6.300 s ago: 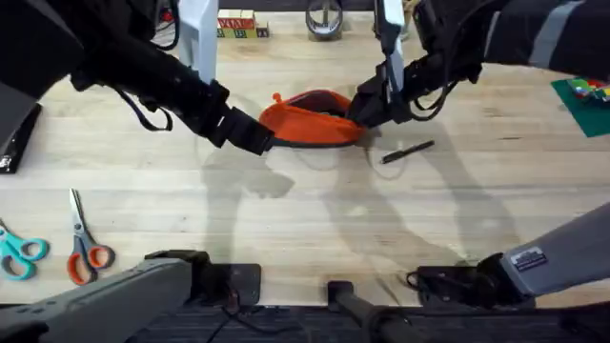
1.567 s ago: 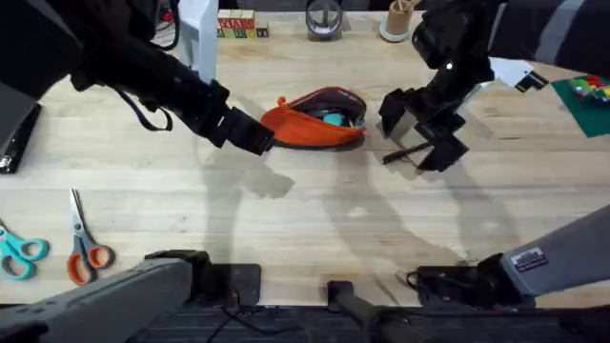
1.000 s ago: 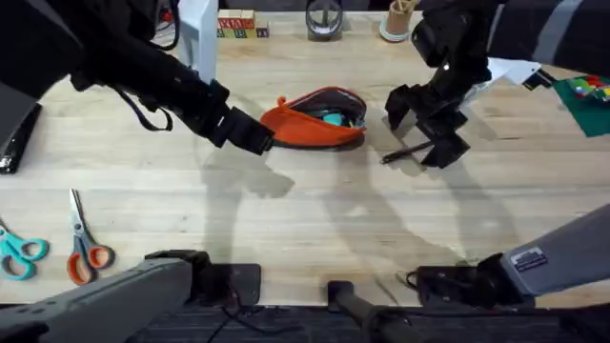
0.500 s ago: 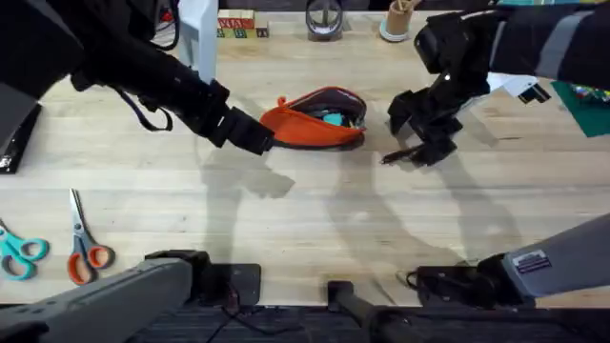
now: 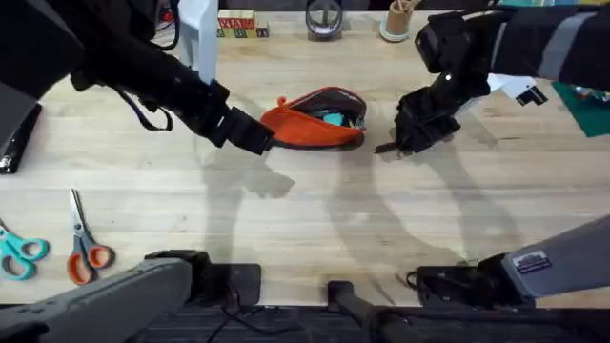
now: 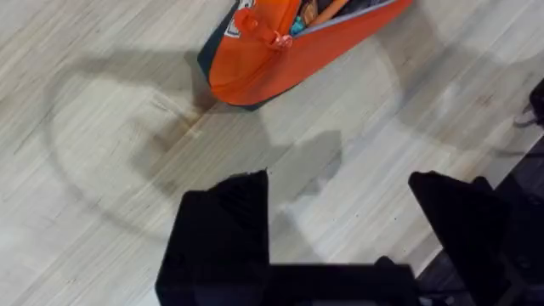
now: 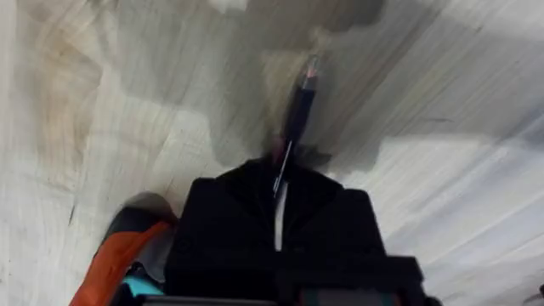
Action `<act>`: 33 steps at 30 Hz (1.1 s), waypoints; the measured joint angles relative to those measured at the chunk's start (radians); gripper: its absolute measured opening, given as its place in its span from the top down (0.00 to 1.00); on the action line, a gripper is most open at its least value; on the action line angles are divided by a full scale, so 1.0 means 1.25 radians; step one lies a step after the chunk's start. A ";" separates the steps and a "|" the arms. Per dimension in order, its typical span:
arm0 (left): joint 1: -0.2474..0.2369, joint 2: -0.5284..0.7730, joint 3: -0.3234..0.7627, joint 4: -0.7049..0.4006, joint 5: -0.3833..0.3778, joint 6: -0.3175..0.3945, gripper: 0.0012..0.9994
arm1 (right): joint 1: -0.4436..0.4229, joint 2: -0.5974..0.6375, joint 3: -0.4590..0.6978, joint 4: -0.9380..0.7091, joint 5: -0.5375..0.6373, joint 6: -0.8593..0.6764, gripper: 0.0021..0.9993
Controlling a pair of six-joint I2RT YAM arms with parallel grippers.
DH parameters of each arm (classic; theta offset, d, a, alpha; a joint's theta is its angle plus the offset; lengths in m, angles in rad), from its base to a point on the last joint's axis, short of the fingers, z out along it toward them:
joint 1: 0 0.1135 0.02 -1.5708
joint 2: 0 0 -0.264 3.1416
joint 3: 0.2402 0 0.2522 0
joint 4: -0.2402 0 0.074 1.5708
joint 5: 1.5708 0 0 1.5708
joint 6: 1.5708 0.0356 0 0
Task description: Unzip the bag, pick up the pens from the table one at a time and place them inside, then zip the bag closed.
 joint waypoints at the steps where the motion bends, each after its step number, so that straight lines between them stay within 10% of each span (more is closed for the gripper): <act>1: 0.000 0.000 0.000 0.000 0.000 0.000 0.00 | 0.000 0.000 0.000 0.000 0.000 -0.001 0.96; 19: 0.000 0.000 0.000 0.000 0.000 0.000 0.00 | -0.002 -0.002 0.047 -0.009 0.086 -0.135 0.97; 33: 0.000 0.000 0.000 0.000 0.000 0.000 0.00 | -0.002 -0.081 0.229 -0.022 0.153 -0.480 0.97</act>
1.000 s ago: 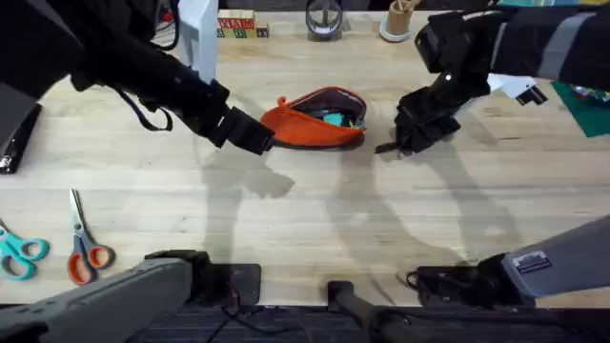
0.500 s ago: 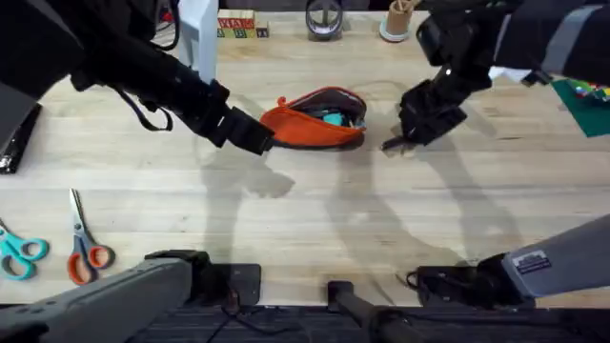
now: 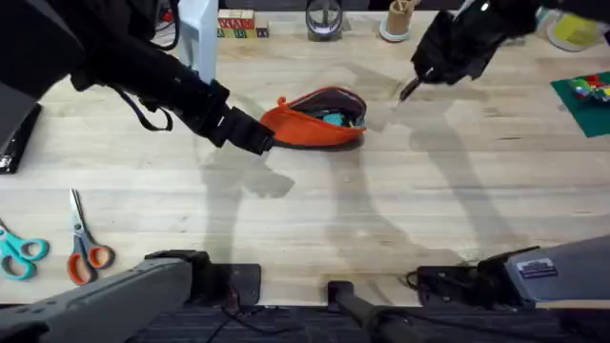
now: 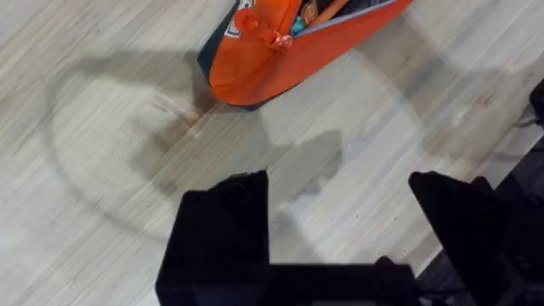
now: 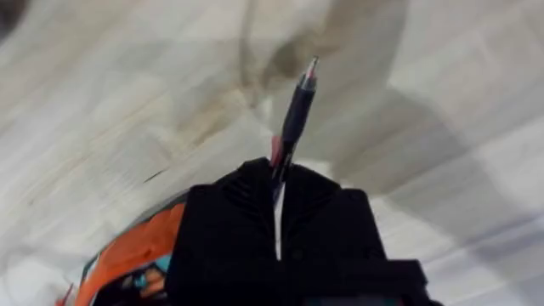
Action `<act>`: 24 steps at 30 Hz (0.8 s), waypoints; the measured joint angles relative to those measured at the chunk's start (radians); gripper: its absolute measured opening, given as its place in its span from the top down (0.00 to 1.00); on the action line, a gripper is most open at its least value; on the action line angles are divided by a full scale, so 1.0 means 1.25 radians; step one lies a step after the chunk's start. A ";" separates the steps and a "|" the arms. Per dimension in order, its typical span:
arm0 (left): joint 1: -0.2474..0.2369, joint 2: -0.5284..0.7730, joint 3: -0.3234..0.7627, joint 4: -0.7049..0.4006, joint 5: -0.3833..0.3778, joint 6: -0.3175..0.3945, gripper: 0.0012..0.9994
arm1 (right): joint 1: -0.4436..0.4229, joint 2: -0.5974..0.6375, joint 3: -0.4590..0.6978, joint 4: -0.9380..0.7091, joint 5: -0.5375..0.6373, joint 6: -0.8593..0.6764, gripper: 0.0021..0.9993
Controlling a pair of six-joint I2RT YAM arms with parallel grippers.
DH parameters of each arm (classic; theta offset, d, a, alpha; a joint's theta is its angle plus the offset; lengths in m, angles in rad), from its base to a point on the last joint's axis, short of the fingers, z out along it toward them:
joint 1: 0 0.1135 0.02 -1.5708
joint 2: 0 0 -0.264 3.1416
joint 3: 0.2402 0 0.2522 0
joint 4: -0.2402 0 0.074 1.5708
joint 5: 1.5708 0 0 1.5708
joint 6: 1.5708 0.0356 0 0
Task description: Unzip the bag, pick up the pens from the table one at a time and place them inside, then zip the bag closed.
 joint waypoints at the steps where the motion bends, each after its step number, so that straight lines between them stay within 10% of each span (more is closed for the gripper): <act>1: 0.000 0.000 0.000 0.000 0.000 0.000 0.00 | 0.000 -0.005 0.011 0.000 0.000 -0.027 0.97; 12: 0.000 0.000 0.000 0.000 0.000 0.000 0.00 | 0.000 -0.083 0.061 -0.002 -0.011 -0.315 0.97; 24: 0.000 0.000 0.000 0.000 0.000 0.000 0.00 | 0.000 -0.105 0.061 -0.004 -0.222 -0.694 0.97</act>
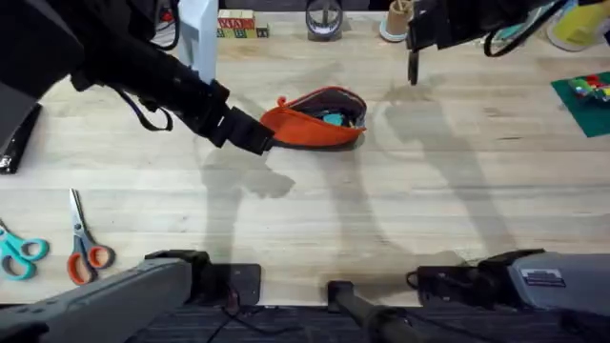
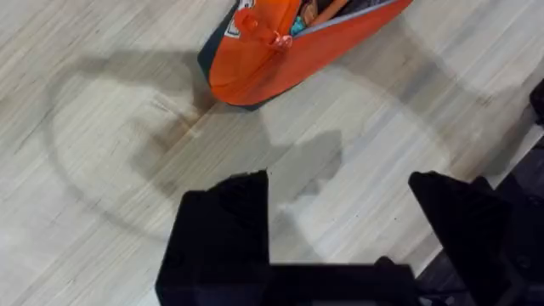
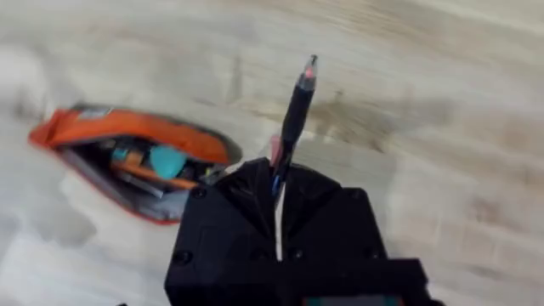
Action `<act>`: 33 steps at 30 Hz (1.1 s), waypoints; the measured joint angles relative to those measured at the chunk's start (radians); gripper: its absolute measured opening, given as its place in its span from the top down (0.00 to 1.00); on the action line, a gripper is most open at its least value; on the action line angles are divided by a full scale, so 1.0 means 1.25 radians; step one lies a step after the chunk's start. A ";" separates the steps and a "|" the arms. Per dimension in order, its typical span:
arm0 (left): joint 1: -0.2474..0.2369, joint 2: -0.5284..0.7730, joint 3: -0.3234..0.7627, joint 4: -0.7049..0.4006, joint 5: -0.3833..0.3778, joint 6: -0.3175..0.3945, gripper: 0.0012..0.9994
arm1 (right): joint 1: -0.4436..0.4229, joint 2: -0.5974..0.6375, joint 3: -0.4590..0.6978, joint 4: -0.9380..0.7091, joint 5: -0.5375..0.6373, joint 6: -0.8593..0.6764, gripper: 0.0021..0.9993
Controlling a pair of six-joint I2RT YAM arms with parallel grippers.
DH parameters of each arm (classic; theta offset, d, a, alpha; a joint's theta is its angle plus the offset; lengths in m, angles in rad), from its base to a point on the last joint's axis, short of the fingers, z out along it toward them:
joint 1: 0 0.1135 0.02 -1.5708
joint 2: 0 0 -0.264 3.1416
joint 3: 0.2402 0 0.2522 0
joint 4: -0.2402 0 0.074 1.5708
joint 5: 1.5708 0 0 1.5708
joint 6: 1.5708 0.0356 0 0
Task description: Unzip the bag, pick up the pens from the table one at a time and place them inside, then zip the bag closed.
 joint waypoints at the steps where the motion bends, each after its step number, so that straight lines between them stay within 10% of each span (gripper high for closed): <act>1: 0.000 0.000 0.000 0.000 0.000 0.000 0.00 | 0.000 0.000 0.000 0.000 -0.016 -0.023 0.97; 33: 0.000 0.000 0.000 0.000 0.000 0.000 0.00 | 0.016 0.000 0.000 -0.049 -0.264 -0.774 0.97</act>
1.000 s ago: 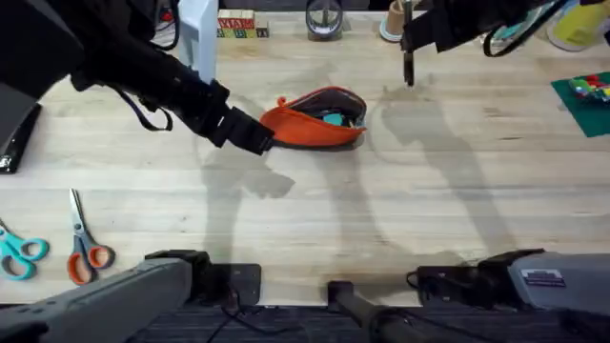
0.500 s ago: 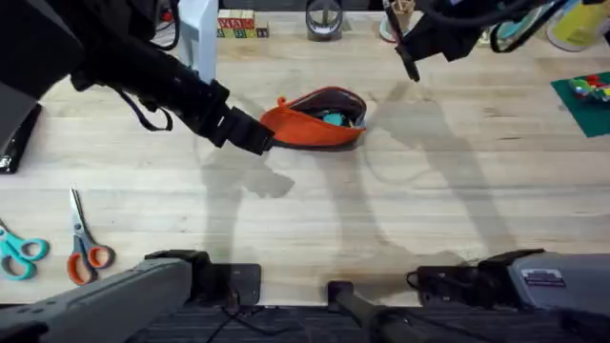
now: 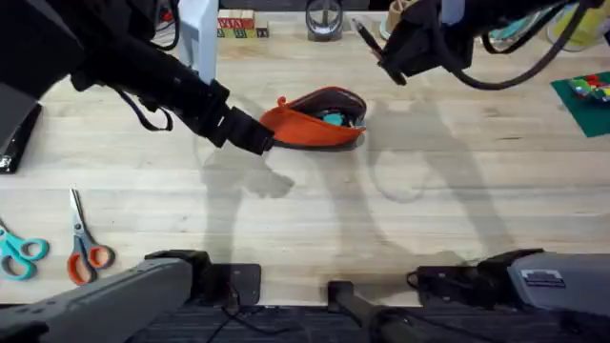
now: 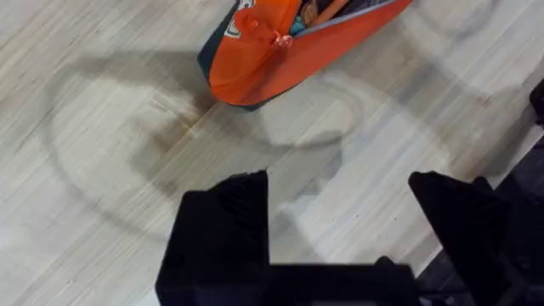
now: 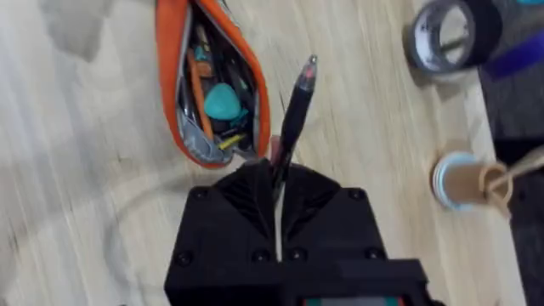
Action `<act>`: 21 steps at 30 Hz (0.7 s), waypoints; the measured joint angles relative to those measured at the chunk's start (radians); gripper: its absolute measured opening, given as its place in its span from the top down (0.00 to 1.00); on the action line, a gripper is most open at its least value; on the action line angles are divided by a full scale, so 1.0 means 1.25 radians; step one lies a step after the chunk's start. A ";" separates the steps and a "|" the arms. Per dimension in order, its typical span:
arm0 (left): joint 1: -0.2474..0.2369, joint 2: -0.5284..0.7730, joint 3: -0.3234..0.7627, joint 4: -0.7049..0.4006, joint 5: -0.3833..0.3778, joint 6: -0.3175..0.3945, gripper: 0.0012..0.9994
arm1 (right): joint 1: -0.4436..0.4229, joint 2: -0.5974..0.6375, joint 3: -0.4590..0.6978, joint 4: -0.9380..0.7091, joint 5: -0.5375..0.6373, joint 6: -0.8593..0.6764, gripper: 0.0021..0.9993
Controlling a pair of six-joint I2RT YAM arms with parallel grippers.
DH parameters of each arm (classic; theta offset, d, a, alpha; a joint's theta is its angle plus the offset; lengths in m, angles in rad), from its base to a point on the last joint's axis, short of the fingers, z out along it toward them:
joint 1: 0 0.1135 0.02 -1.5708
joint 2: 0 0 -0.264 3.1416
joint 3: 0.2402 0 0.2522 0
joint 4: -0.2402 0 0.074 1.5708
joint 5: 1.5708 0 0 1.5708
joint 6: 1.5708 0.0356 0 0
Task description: Unzip the bag, pick up the pens from the table one at a time and place them inside, then zip the bag closed.
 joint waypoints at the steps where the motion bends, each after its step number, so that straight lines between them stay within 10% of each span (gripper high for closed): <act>1: 0.000 0.000 0.000 0.000 0.000 0.000 0.00 | 0.001 0.000 0.000 0.000 -0.011 -0.007 0.97; 21: 0.000 0.000 0.000 0.000 0.000 0.000 0.00 | 0.066 0.160 0.002 0.004 -0.069 -0.084 0.97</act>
